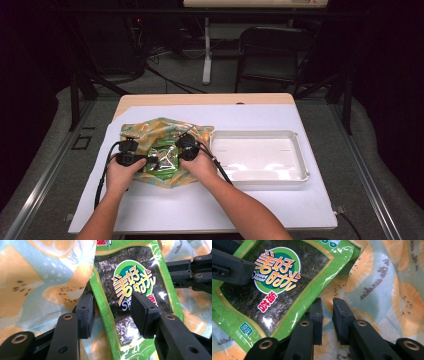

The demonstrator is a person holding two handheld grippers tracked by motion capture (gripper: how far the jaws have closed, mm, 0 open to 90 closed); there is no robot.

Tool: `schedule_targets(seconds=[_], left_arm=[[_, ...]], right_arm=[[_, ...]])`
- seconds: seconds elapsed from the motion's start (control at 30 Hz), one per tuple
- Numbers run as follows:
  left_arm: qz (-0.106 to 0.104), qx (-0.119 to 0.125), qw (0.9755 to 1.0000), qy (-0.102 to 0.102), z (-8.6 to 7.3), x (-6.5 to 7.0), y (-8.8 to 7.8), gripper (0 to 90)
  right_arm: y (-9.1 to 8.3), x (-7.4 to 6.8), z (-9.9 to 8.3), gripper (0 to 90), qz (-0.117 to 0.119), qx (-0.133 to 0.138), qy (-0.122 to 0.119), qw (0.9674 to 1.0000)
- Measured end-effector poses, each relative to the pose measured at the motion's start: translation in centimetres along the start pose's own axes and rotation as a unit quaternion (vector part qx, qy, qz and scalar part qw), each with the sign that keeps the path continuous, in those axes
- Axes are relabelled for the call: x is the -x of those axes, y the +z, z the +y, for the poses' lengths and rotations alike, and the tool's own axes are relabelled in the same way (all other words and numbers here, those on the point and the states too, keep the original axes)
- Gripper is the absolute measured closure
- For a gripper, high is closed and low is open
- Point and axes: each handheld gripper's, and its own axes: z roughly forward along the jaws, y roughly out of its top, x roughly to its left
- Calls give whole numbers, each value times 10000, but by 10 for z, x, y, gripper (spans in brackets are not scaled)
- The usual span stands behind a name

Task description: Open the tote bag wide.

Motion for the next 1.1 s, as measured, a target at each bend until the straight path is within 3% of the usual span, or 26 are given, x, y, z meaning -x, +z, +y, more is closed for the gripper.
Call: schedule_targets(seconds=[0.17, 0.37, 0.47, 0.6, 0.9, 1.1], left_arm=[[36, 22, 10000, -21, -1, -1, 0, 597], [229, 133, 9996, 35, -2, 2, -3, 728], [233, 180, 9996, 36, -3, 1, -3, 824], [183, 225, 9996, -14, -3, -1, -5, 867], [171, 378, 9991, -53, -5, -1, -9, 892], [175, 470, 9987, -69, -6, 0, -14, 894]], right_arm=[[0, 0, 0, 783, -2, 4, 7, 10000], [-1, -2, 1, 798, -79, -49, -64, 9999], [-1, -2, 1, 800, -95, -73, -64, 9999], [-1, -2, 0, 796, -97, -79, -74, 9999], [-8, 4, 1, 737, -16, -61, -1, 10000], [-16, 0, 2, 732, 45, 113, -8, 9999]])
